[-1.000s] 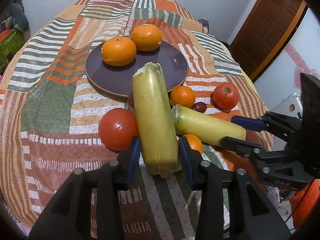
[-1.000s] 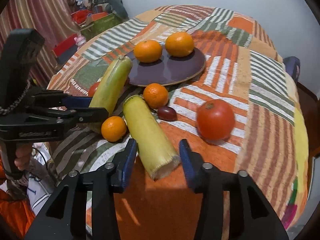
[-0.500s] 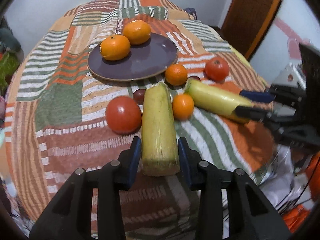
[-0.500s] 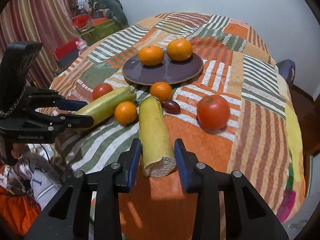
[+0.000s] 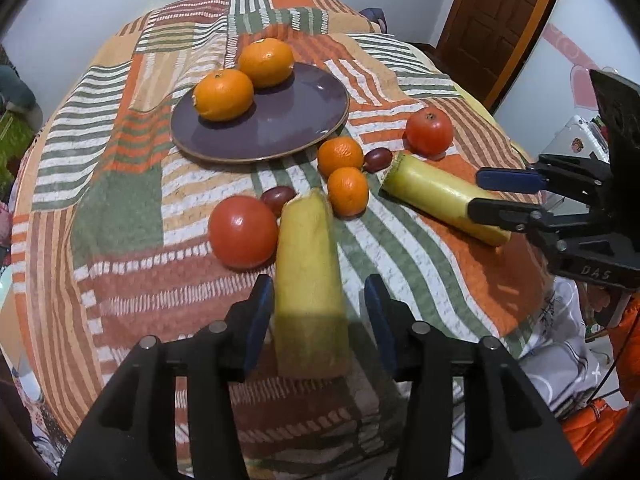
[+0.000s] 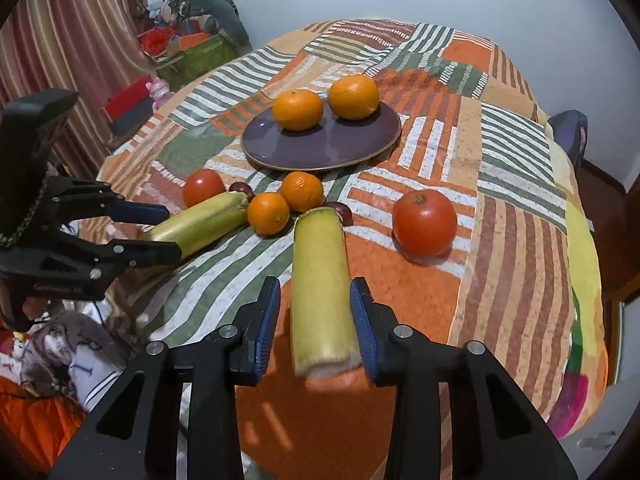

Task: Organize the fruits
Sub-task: 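Close the left tool on the corn cob while the right tool grasps the squash, then lift and carry the corn cob with the left tool while the right tool carries the squash to the plate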

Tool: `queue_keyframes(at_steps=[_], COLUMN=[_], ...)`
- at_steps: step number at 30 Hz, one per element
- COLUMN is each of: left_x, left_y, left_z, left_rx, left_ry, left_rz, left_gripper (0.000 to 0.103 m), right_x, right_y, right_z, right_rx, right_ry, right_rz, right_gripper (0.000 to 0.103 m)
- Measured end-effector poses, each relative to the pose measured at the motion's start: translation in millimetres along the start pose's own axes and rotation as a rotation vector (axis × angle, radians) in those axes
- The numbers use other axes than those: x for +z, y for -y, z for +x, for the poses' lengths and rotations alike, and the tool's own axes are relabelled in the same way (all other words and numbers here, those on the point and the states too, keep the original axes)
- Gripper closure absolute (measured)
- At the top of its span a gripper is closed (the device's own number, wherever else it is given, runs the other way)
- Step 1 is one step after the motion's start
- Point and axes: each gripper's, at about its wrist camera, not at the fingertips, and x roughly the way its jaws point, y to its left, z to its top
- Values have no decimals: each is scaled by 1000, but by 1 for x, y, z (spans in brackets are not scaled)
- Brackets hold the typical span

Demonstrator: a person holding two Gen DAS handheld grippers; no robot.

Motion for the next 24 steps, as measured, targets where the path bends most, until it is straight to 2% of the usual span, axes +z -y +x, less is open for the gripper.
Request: queue_keyframes(at_steps=[4, 9, 13, 16, 17, 24], left_x=[7, 13, 15, 16, 16, 14], left_y=[-1, -9, -10, -11, -11, -11], left_z=[12, 31, 34, 34, 34, 23], left_rx=[9, -28, -38, -38, -28, -39], left_ry=[-10, -52, -43, -35, -30, -6], left_rz=[2, -52, -68, -87, -90, -96], left_gripper=[56, 56, 56, 58, 65, 65], right_x=[6, 7, 6, 6, 6, 8], right_y=[1, 4, 6, 4, 4, 3], right_z=[14, 27, 36, 35, 34, 22], right_rx=[-9, -8, -8, -14, -14, -25], right_ry=[-17, -42, -58, -45, -42, -3], right_rz=[-5, 5, 20, 22, 25, 30], right_gripper=[66, 66, 66, 67, 67, 68])
